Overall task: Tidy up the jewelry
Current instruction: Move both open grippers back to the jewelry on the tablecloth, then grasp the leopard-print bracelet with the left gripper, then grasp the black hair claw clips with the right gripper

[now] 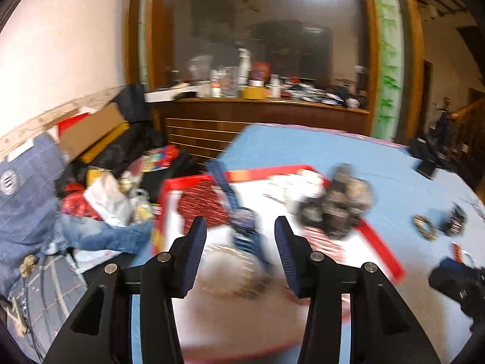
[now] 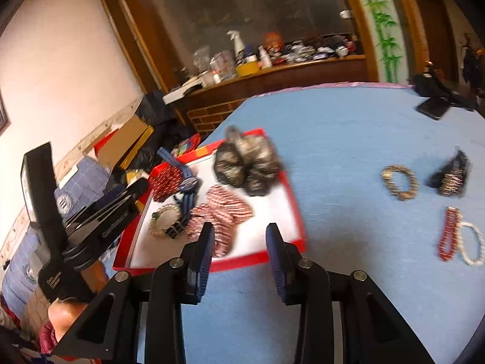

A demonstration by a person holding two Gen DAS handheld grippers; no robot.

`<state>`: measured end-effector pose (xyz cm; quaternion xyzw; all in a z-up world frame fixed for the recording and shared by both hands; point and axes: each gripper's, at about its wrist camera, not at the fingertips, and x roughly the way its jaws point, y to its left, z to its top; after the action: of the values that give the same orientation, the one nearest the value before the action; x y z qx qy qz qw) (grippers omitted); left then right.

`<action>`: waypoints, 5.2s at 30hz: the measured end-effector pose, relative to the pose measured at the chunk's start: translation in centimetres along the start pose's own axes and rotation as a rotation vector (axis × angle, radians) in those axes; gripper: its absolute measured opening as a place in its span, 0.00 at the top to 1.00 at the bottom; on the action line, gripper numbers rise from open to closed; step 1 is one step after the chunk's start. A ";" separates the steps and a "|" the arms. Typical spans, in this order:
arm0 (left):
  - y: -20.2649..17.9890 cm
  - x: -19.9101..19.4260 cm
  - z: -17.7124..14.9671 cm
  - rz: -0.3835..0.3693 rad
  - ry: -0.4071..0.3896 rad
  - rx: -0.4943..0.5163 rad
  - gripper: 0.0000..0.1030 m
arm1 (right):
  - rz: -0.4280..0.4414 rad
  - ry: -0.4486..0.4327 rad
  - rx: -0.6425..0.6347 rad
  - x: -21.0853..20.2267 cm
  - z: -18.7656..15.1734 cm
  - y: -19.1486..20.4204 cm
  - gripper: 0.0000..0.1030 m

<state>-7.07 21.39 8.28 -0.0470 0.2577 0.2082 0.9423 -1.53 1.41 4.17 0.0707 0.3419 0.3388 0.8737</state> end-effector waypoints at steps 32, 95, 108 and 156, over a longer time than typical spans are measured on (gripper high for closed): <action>-31.6 -10.7 -4.1 -0.512 0.094 0.466 0.50 | -0.274 -0.206 0.436 -19.3 -7.1 -23.9 0.51; -28.1 2.8 -3.0 -0.626 0.316 0.394 1.00 | -0.223 -0.224 0.503 -19.2 -7.3 -25.0 0.45; -32.9 9.6 -1.6 -0.427 0.361 0.539 0.82 | -0.323 -0.207 0.498 -19.2 -7.5 -24.5 0.42; -22.2 4.6 0.5 -0.583 0.243 0.248 0.95 | -0.552 0.190 0.493 1.1 7.8 -23.3 0.62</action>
<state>6.00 3.05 5.94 -0.0282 0.3673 -0.1102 0.9231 16.71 -14.76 1.19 0.1521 0.4988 0.0033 0.8533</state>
